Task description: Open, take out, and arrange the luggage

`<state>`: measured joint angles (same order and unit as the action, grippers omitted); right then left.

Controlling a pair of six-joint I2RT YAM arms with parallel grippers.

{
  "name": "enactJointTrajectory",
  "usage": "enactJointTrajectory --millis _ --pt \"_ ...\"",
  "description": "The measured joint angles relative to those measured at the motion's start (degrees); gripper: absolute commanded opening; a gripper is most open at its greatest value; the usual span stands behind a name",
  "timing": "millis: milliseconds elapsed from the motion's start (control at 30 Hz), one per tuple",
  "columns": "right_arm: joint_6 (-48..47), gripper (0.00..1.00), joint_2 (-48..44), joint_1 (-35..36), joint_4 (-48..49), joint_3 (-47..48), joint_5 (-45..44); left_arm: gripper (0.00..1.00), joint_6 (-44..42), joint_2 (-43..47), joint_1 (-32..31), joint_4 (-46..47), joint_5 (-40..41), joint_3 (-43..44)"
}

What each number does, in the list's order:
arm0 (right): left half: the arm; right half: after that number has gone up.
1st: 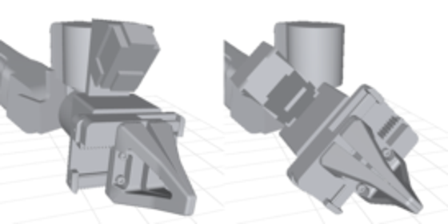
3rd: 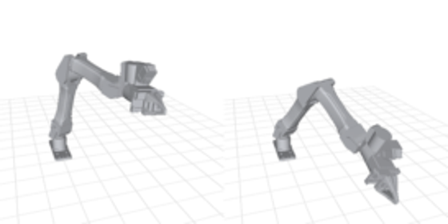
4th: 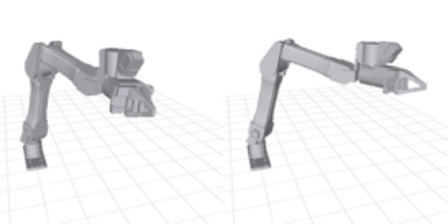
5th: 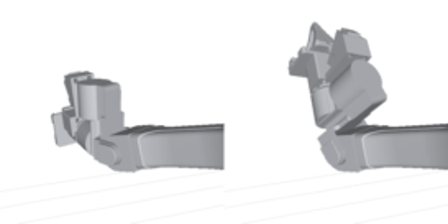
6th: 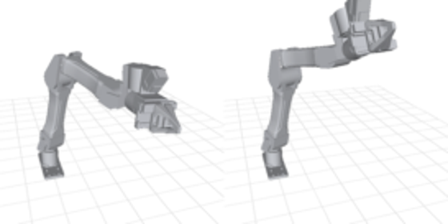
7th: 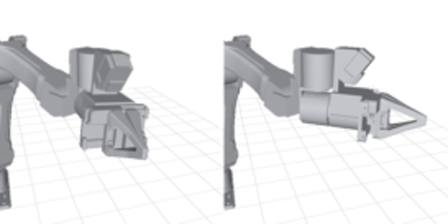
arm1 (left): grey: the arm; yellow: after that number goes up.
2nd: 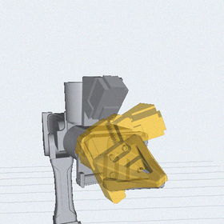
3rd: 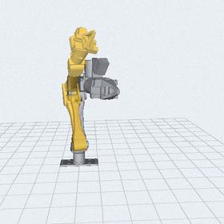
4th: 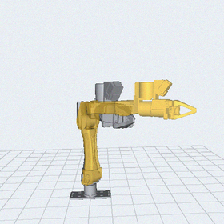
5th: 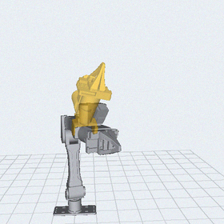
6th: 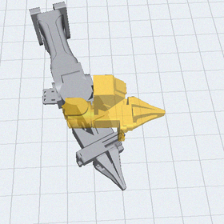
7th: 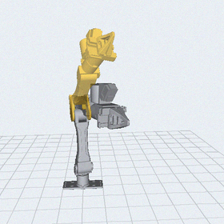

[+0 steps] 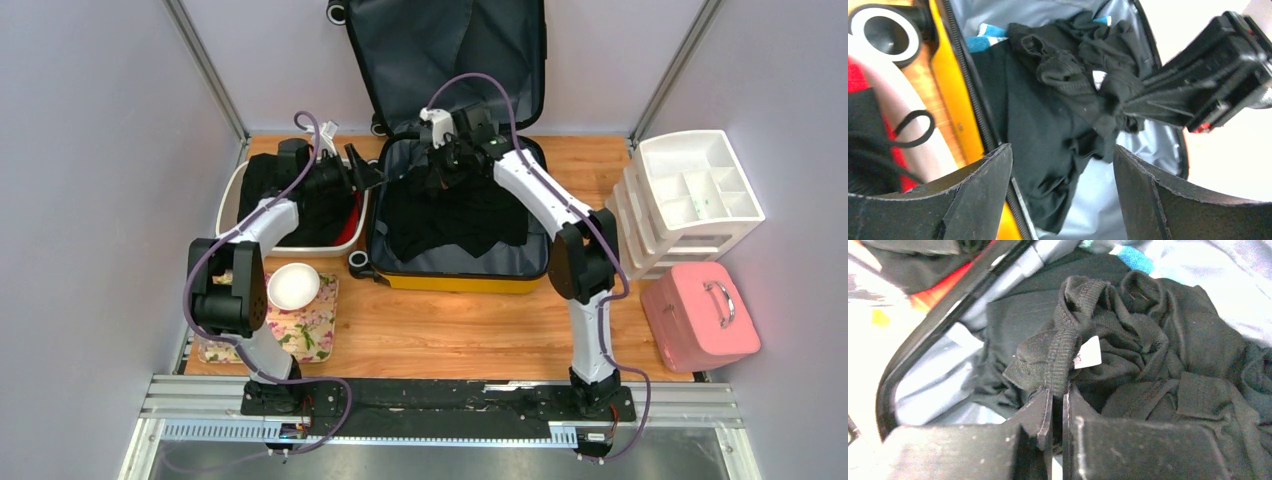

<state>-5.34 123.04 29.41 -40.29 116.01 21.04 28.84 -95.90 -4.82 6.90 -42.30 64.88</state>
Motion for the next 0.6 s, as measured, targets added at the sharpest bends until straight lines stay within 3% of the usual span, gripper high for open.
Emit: enactJointTrajectory --millis 100,233,600 --pt "0.44 0.0 -3.43 -0.74 0.26 -1.73 2.54 0.82 9.18 -2.05 -1.57 4.83 1.33 0.07" --pt "1.38 0.0 -5.2 -0.94 1.18 -2.95 5.25 0.83 19.26 -5.73 -4.46 4.13 5.88 3.17" --pt "1.57 0.0 -5.18 -0.72 1.55 -5.09 6.29 0.84 34.45 -14.1 -11.13 5.07 12.09 8.37"
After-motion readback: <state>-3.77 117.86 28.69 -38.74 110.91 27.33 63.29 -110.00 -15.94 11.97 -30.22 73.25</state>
